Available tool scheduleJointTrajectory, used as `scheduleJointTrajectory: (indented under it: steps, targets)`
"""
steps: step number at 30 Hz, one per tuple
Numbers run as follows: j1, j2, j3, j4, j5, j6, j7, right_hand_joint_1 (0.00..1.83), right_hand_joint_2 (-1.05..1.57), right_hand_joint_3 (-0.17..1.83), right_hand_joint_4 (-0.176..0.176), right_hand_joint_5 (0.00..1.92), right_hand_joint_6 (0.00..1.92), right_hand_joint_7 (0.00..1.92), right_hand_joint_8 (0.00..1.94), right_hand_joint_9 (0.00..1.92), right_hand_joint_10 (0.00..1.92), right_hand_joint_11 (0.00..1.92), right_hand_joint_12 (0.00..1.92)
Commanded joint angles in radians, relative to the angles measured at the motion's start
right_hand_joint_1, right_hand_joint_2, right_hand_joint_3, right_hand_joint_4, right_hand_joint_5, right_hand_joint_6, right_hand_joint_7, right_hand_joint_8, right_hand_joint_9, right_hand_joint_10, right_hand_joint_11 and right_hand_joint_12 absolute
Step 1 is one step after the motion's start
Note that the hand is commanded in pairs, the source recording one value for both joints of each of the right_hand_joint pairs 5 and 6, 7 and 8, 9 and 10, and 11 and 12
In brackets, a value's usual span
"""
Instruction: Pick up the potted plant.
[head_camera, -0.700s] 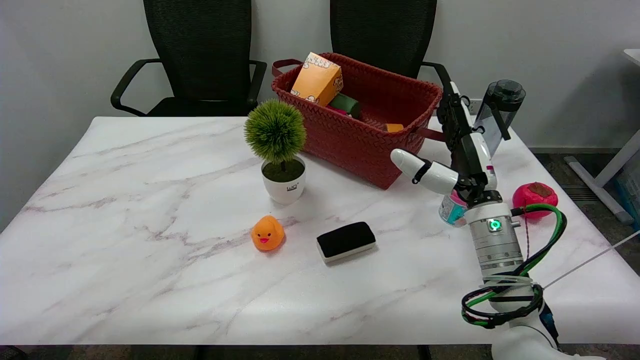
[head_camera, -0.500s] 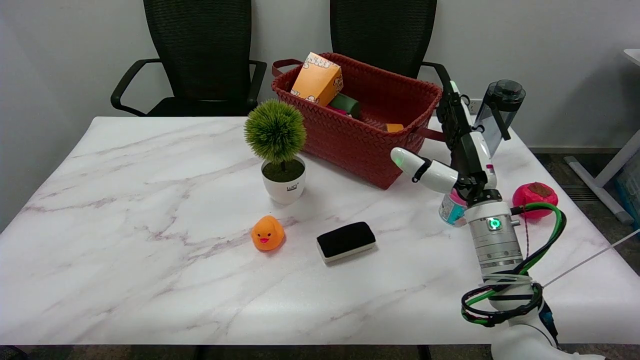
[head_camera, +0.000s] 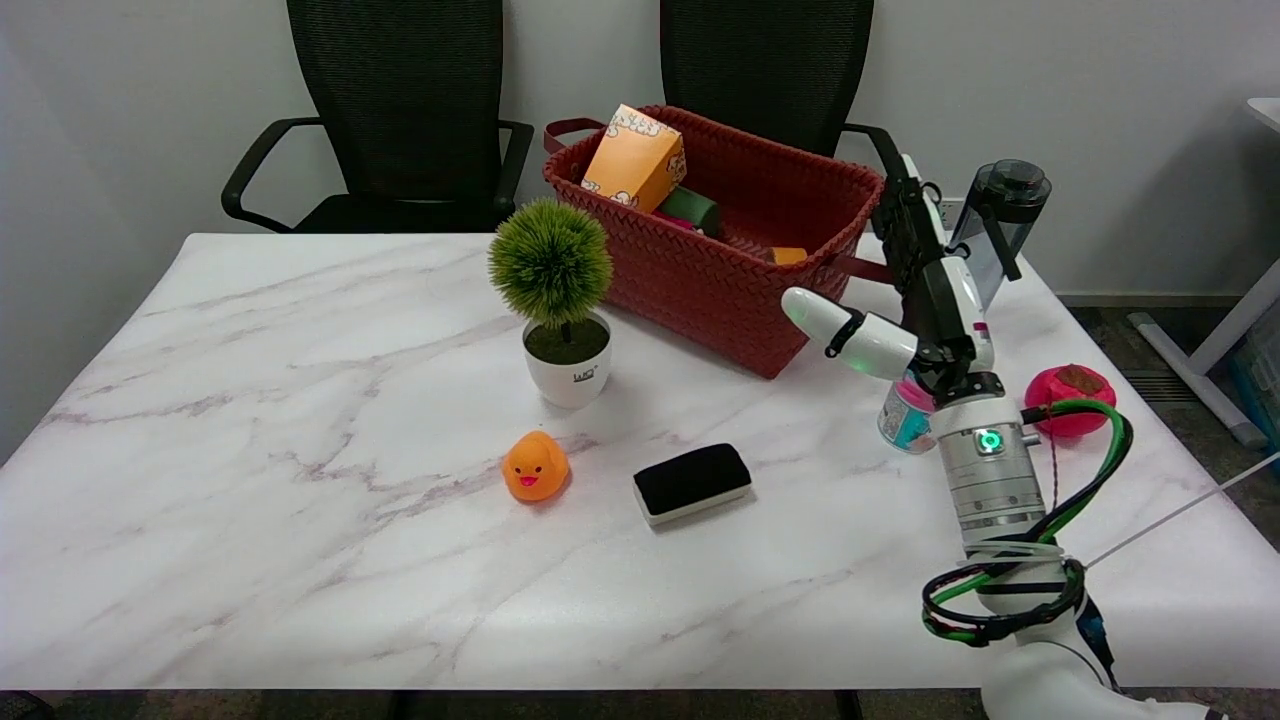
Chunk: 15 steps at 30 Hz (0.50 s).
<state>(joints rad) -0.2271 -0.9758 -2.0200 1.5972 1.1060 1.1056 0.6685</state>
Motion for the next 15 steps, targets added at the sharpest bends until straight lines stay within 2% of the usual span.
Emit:
scheduleJointTrajectory:
  steps: [1, 4, 7, 8, 15]
  targets:
    - [0.044, -0.001, -0.003, 0.019, -0.001, -0.133, 0.0, 1.11, 0.72, 0.24, 0.0, 0.0, 0.0, 0.0, 0.0, 0.0, 0.0, 0.07, 0.07]
    - [0.059, -0.006, 0.006, 0.036, 0.004, -0.239, 0.0, 1.07, 0.71, 0.19, 0.0, 0.0, 0.0, 0.0, 0.0, 0.0, 0.0, 0.07, 0.07]
    - [0.076, -0.018, 0.015, 0.04, 0.011, -0.306, -0.006, 1.01, 0.75, -0.1, 0.0, 0.0, 0.0, 0.0, 0.0, 0.0, 0.0, 0.08, 0.08]
    - [0.08, -0.023, 0.018, 0.04, 0.014, -0.322, -0.007, 1.0, 0.75, -0.13, 0.0, 0.0, 0.0, 0.0, 0.0, 0.0, 0.0, 0.07, 0.07]
    - [0.101, -0.079, 0.044, 0.034, 0.005, -0.419, -0.009, 0.97, 0.76, -0.17, 0.0, 0.0, 0.0, 0.0, 0.0, 0.0, 0.0, 0.08, 0.08]
